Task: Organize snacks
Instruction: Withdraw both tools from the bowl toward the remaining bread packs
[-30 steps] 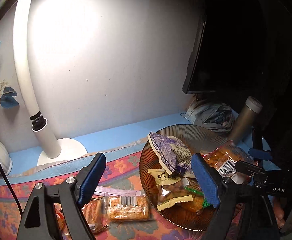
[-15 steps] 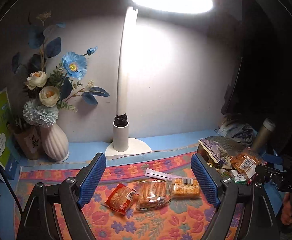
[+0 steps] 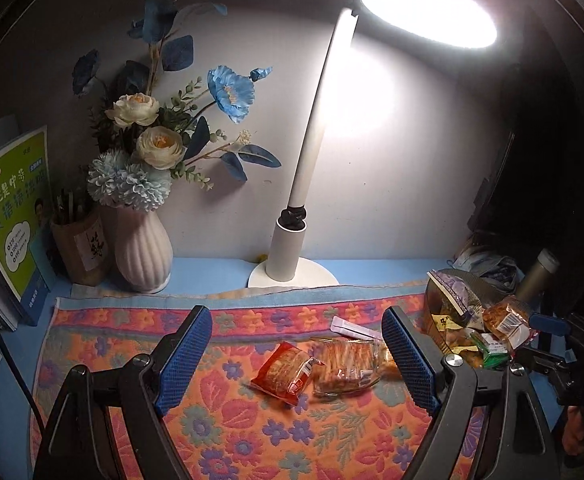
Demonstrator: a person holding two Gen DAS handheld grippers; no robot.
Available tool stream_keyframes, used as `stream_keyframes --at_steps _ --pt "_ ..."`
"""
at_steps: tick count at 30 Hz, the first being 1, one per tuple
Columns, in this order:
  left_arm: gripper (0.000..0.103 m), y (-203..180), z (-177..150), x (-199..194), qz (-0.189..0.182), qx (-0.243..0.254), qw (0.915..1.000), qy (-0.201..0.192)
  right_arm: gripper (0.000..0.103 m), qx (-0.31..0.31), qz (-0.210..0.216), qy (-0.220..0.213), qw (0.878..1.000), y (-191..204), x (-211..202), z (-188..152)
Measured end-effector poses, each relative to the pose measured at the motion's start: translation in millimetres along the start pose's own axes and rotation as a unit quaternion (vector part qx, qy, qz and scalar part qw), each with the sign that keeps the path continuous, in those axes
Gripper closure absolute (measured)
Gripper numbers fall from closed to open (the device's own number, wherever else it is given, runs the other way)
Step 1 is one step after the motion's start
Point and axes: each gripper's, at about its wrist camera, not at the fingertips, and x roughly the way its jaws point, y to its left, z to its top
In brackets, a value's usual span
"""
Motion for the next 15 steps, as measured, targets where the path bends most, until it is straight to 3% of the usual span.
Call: stream_keyframes --at_steps 8,11,15 --pt "0.018 12.5 -38.1 54.5 0.040 0.024 0.9978 0.048 0.024 0.043 0.073 0.064 0.994 39.3 52.5 -9.6" --pt "0.018 16.2 -60.4 77.1 0.065 0.037 0.9951 0.064 0.024 0.054 0.073 0.084 0.992 54.2 83.9 -18.7" --pt "0.018 17.2 -80.1 106.0 0.066 0.046 0.9924 0.093 0.025 0.074 0.066 0.099 0.990 59.4 121.1 -25.1"
